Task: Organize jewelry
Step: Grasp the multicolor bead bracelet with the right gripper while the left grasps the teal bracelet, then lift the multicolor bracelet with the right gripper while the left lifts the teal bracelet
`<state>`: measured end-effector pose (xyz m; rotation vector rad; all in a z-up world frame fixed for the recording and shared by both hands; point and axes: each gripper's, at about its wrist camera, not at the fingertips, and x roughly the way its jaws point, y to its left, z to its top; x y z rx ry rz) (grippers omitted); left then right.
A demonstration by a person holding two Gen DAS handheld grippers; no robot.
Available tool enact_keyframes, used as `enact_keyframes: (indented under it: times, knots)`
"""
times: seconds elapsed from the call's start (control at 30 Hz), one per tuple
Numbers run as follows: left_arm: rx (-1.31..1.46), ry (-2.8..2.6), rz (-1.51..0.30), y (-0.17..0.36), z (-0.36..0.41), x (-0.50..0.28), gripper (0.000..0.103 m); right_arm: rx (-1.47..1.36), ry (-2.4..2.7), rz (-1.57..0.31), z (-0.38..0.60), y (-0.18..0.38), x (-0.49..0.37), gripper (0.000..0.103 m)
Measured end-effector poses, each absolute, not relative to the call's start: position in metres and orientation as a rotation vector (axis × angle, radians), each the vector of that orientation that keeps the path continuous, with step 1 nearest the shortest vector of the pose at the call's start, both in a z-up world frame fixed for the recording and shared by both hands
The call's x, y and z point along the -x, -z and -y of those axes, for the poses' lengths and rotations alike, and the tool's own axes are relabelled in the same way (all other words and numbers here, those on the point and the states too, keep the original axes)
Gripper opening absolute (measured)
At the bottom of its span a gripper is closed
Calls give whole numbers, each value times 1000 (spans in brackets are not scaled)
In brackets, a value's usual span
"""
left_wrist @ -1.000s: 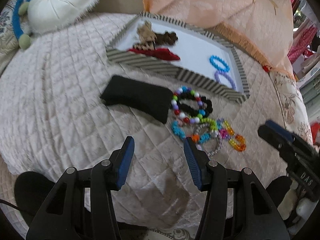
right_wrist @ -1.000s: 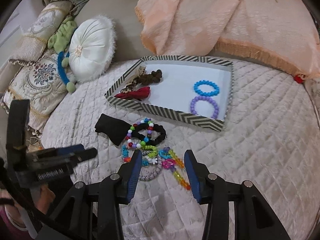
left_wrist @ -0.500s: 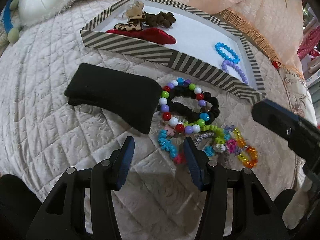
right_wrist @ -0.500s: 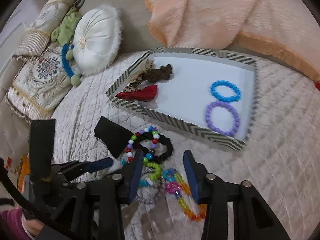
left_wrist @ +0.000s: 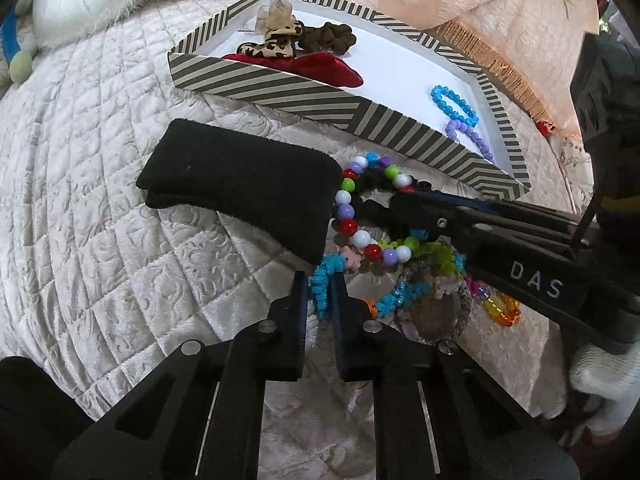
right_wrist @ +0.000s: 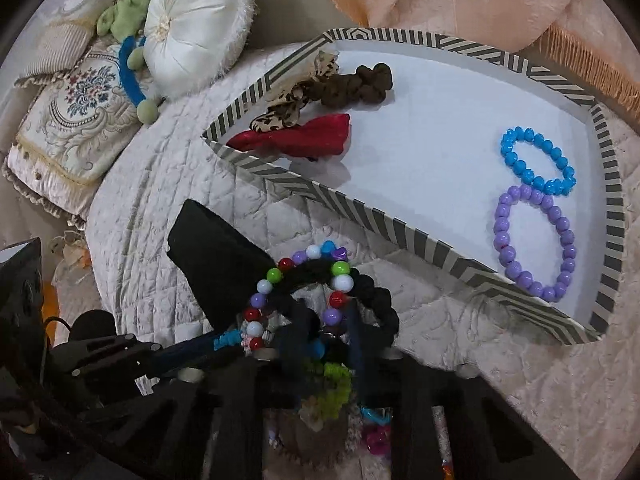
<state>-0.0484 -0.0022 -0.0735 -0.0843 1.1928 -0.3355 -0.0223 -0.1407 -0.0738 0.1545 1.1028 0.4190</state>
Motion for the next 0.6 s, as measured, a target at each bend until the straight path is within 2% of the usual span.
enact_keyframes:
  times: [0.13,0.43,0.6]
  knots:
    - [124,378,-1201,61,-4,52,6,-147,-441,-1027,145,47,35,9]
    - [109,424,-1095,2,-11,66,5,-180,-437,-865,173,-20,63,9]
    - [71,392,-1126,9,-5,64,6,-200,-418,-823,189,-36,81,9]
